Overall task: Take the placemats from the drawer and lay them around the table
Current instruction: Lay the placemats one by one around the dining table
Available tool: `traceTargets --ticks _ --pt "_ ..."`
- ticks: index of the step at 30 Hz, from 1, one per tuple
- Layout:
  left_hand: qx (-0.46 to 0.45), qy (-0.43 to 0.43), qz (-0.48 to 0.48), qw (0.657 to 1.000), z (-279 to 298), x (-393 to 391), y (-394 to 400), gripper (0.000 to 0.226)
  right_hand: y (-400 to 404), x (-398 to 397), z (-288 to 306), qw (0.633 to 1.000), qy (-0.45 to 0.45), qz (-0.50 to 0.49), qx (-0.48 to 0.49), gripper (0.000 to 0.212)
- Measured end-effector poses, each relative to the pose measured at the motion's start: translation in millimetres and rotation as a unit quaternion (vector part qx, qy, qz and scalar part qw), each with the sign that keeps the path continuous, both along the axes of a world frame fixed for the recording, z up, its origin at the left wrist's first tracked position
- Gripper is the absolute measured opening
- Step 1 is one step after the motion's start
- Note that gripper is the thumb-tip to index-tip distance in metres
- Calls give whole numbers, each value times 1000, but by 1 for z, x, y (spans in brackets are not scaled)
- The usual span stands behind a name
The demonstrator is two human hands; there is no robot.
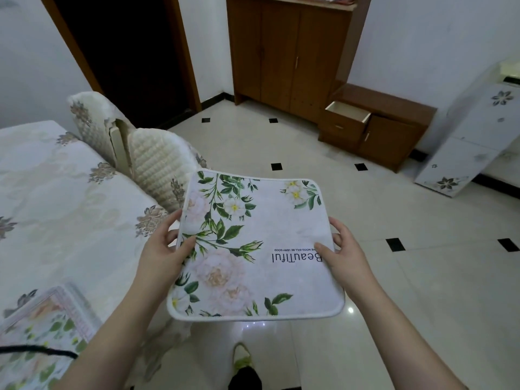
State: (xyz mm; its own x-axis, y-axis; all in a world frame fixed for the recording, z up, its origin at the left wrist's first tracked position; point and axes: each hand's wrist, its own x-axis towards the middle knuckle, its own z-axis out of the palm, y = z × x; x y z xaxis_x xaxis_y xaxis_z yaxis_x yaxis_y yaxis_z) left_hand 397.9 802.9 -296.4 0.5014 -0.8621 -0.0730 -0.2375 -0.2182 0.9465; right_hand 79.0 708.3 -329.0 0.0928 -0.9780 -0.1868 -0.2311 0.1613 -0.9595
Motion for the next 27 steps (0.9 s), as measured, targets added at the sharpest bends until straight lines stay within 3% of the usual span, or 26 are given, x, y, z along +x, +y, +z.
traceTargets --ticks 8,18,27 --pt "-7 -12 11 1000 -15 44 -81 59 -76 45 12 999 21 9 -35 60" --pt "-40 141 5 989 -17 86 -166 59 -167 87 24 999 15 6 -41 61" --pt "-40 153 47 986 -25 110 -231 60 -261 120 4 999 11 43 -24 63"
